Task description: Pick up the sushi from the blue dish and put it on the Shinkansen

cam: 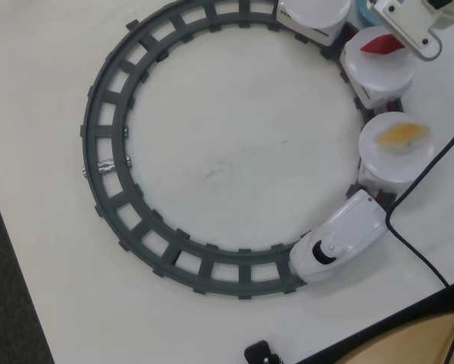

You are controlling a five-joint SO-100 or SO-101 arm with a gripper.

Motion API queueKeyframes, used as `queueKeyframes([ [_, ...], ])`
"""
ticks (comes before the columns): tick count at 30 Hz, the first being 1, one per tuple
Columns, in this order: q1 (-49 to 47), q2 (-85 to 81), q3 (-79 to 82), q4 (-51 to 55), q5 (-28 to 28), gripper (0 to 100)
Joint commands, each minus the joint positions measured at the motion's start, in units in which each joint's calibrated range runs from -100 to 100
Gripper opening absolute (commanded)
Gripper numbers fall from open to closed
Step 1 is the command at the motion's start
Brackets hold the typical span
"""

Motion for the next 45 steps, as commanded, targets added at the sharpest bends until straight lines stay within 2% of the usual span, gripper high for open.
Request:
queueKeyframes([
  [1, -2.5, 0.0, -3.1, 0.7, -0.2, 2],
  [24, -3.1, 6.3, -4.0, -4.3, -0.3, 2],
  [33, 2.3, 8.8, -2.5, -8.1, -0.3, 2],
  [45, 1.1, 10.8, -2.8, -9.0, -0.2, 2],
])
